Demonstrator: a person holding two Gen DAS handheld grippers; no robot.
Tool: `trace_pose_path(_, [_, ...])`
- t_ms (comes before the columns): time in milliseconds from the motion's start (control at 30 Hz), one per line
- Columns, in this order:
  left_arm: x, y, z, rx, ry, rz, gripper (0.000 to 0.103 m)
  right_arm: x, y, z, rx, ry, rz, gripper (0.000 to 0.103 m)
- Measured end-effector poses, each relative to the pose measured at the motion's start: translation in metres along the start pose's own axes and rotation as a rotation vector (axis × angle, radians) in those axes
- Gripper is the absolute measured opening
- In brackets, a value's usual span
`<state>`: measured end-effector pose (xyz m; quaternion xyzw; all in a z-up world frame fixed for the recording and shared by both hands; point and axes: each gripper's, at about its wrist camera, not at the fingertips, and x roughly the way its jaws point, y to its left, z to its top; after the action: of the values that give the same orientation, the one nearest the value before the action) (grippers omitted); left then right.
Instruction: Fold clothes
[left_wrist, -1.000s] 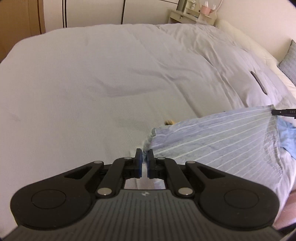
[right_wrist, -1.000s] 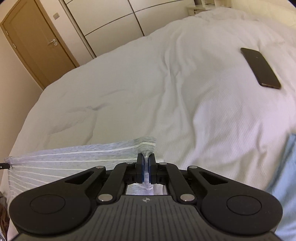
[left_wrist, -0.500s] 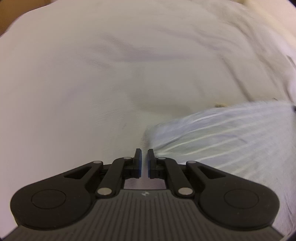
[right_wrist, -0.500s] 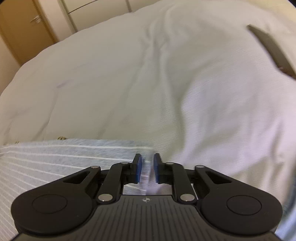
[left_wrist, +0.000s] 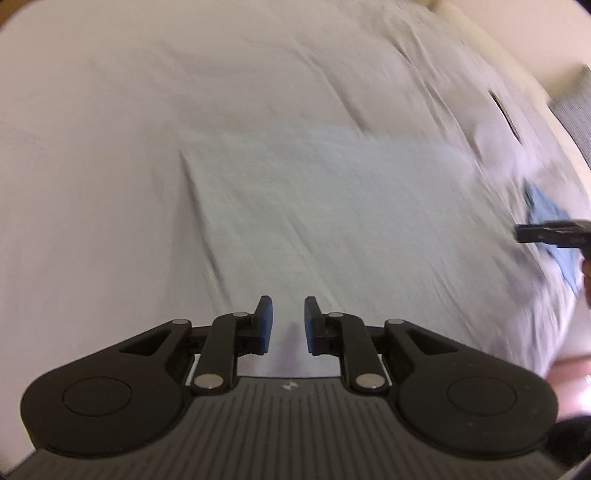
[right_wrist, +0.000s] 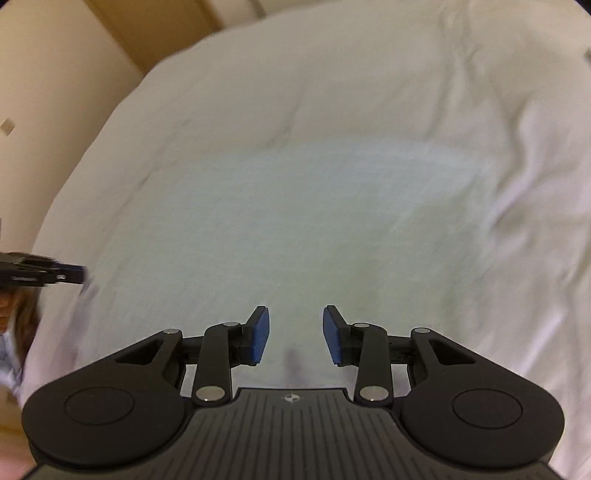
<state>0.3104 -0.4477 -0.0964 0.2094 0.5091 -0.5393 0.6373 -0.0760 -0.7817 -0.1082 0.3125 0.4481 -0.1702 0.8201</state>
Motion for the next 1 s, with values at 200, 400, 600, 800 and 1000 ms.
trace_pose_path(200, [0.016, -0.009, -0.065, 0.164, 0.130, 0.089, 0.013, -0.008, 0.007, -0.055, -0.062, 0.100, -0.125, 0.036])
trace_pose_path(400, [-0.027, -0.035, -0.094, 0.461, 0.039, 0.271, 0.025, -0.050, 0.018, -0.087, -0.322, 0.067, -0.335, 0.055])
trace_pose_path(600, [-0.006, -0.107, -0.138, 0.973, -0.048, 0.341, 0.046, -0.022, 0.075, -0.116, -0.776, 0.067, -0.358, 0.062])
trace_pose_path(800, [0.057, -0.127, -0.166, 1.271, -0.035, 0.594, 0.018, 0.031, 0.109, -0.158, -1.202, -0.003, -0.470, 0.070])
trace_pose_path(1000, [0.067, -0.119, -0.164, 1.272, -0.020, 0.602, 0.003, 0.037, 0.075, -0.148, -1.170, -0.014, -0.524, 0.003])
